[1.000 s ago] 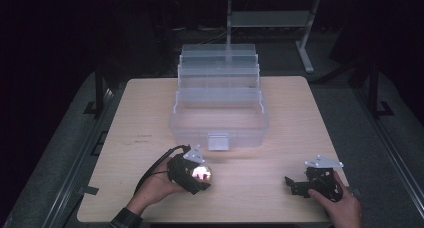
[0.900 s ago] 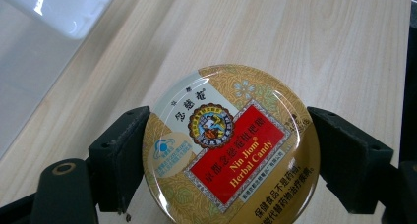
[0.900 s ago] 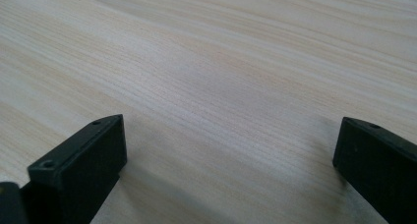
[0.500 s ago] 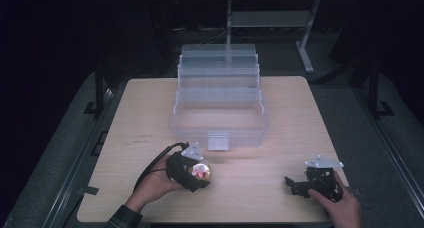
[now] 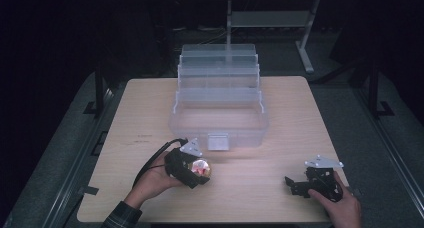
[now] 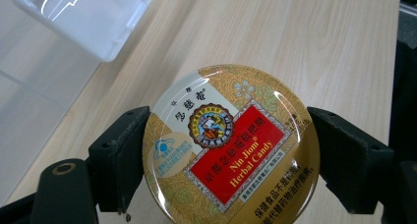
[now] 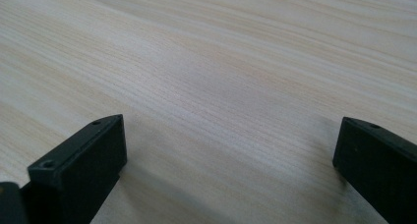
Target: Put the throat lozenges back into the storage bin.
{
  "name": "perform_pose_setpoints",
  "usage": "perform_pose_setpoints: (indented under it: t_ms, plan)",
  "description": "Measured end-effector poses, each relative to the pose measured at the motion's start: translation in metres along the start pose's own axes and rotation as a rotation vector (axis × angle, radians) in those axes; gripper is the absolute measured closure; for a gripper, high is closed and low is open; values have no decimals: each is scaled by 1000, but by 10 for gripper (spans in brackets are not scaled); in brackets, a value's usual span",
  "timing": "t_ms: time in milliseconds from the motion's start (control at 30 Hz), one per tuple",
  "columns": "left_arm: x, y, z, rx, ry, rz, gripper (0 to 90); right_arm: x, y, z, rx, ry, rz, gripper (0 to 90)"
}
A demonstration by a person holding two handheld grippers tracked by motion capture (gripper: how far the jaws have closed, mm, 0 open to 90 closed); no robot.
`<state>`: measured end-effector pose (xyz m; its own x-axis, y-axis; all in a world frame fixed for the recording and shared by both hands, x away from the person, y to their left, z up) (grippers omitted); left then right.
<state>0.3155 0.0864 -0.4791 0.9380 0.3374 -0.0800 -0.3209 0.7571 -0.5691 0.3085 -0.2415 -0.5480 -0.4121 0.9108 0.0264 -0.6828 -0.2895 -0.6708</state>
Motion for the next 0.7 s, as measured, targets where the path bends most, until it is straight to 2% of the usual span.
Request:
perform_pose_setpoints:
  t_ms: [33,267,533,700]
  plan:
    - [1,0,1,5,-3,-10,196,0,0,0,0,0,0,0]
    - [4,-4,6,6,-5,-10,196,0,0,0,0,0,0,0]
    - [9,-11,11,-16,-11,5,196,0,0,0,0,0,0,0]
    - [12,-15,14,-14,-18,-2,196,0,0,0,0,0,0,0]
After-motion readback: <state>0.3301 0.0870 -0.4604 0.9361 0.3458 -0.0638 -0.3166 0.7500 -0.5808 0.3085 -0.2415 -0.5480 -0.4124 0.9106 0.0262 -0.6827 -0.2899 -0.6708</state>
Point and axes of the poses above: each handheld gripper's, and its own axes: z roughly backward along the jaws, y roughly out of its underside, x roughly to its left, the point moved 9 cm from there along -z, roughly forward along the jaws, and after that the axes turned 2 degrees about x, right-handed, at the moved point
